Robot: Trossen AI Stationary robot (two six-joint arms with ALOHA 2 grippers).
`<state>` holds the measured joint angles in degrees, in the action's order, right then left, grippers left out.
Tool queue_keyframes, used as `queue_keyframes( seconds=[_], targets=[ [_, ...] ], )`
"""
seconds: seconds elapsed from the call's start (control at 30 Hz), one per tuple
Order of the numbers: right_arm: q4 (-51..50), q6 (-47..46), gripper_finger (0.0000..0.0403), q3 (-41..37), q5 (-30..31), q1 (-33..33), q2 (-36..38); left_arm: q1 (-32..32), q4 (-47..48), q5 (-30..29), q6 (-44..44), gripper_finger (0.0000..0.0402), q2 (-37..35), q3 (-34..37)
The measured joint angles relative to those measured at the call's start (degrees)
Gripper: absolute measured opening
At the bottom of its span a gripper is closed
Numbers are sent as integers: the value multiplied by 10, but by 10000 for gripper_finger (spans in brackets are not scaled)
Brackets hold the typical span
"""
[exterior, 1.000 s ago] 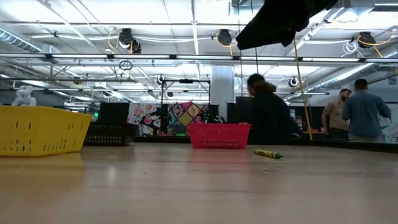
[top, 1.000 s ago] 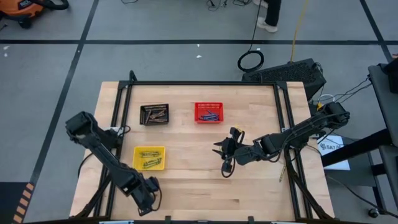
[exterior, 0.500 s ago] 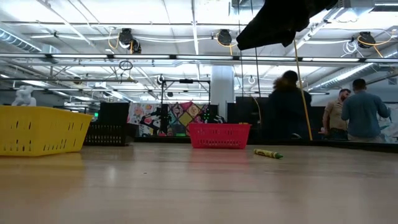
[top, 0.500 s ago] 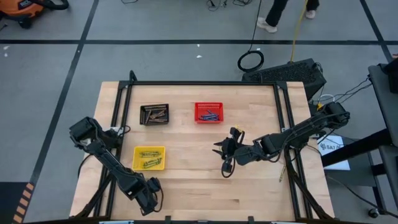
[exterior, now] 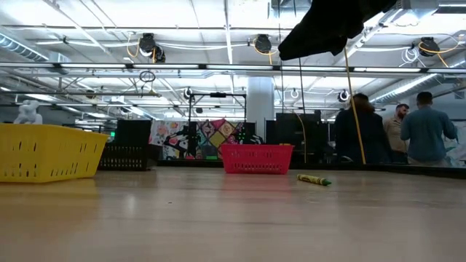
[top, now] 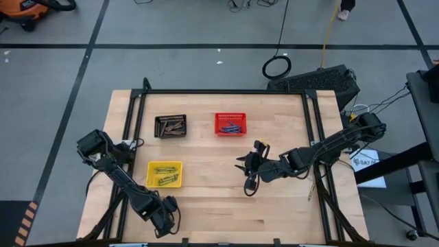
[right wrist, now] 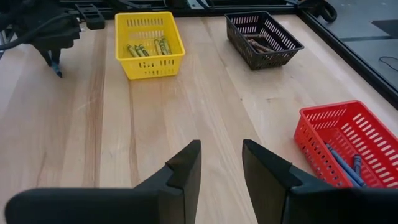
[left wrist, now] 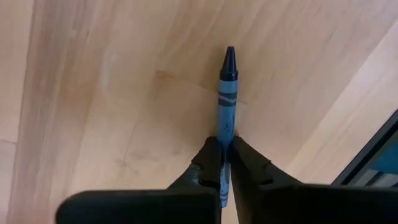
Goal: Sort crayons
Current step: Put the blue crayon into the red bin
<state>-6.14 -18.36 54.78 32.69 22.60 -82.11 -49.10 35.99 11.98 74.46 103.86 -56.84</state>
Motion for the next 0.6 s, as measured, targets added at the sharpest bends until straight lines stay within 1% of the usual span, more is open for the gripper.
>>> queue_keyframes(
  seconds=[0.17,0.33,0.47,0.6],
  targets=[
    [-2,0,105,0,0,0,0,0,1,3,-13,7,-13,2],
    [-2,0,105,0,0,0,0,-3,37,-2,-19,3,-46,-9],
    [-4,8,105,0,0,0,0,-2,58,-30,-31,2,-92,-23],
    [-6,12,105,0,0,0,0,5,92,-75,-50,2,-134,-23]
  ],
)
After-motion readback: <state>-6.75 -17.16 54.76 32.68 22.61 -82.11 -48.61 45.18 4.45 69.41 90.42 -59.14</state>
